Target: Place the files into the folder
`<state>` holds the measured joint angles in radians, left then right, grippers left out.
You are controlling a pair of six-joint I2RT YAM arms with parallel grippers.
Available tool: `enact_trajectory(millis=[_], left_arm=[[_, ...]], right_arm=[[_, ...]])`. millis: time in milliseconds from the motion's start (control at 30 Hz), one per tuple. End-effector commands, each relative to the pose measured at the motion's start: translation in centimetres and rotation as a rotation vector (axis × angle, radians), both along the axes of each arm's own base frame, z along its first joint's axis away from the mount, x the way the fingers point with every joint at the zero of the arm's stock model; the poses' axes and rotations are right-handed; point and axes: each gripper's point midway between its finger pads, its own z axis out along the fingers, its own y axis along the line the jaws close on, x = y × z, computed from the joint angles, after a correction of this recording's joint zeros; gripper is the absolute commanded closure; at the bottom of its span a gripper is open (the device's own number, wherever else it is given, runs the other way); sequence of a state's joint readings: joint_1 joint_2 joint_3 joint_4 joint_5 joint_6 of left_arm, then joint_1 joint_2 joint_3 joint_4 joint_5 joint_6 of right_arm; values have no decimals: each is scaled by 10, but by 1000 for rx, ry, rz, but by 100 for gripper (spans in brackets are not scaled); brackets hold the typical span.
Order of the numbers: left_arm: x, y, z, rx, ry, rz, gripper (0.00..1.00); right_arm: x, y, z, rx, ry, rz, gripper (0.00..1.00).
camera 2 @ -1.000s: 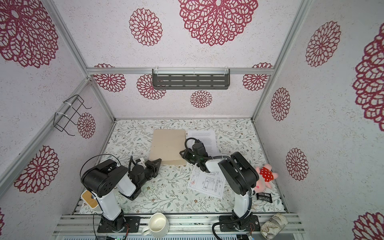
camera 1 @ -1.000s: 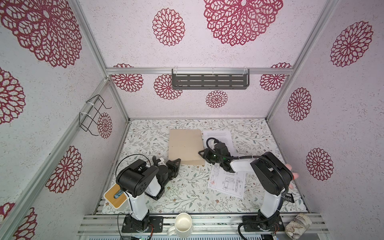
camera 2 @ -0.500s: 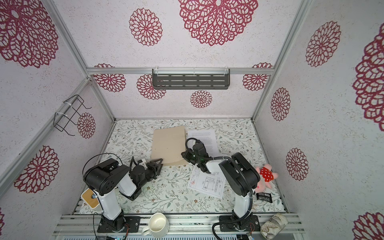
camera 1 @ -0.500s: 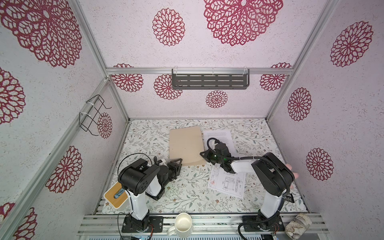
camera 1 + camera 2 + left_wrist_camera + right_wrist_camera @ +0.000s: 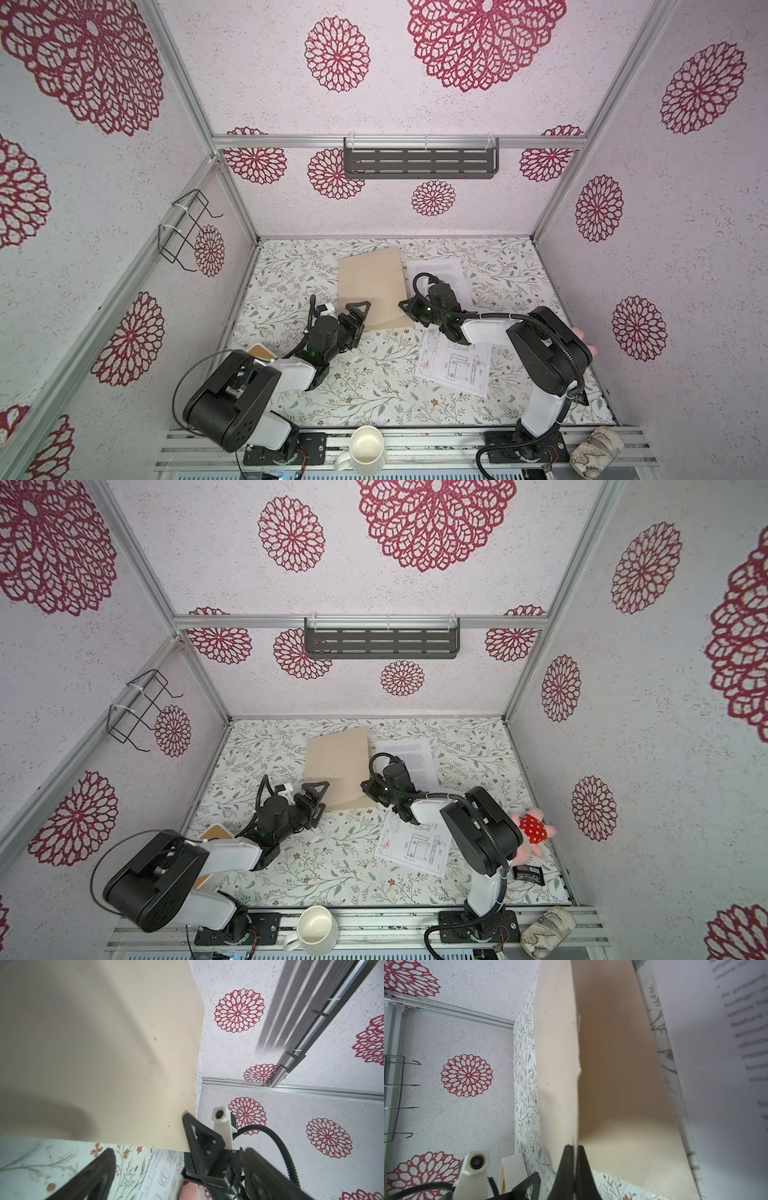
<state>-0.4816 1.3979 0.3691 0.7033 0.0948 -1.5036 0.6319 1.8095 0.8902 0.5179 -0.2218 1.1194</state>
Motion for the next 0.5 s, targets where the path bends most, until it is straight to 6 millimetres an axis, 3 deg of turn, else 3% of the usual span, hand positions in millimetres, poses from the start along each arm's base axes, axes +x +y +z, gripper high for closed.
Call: enact_trajectory(millis=[0,233,467], left_arm=[[-22,11,-28,219,154,-48,2],[-32,30,-5,493,162,-119,2],[-23,39,0,887,113,-305,2]], right_arm=[[9,4,34,20,-60,-19,98],[13,9,41,28,-53,-20,98],[13,13,48,31,-42,-17,97]])
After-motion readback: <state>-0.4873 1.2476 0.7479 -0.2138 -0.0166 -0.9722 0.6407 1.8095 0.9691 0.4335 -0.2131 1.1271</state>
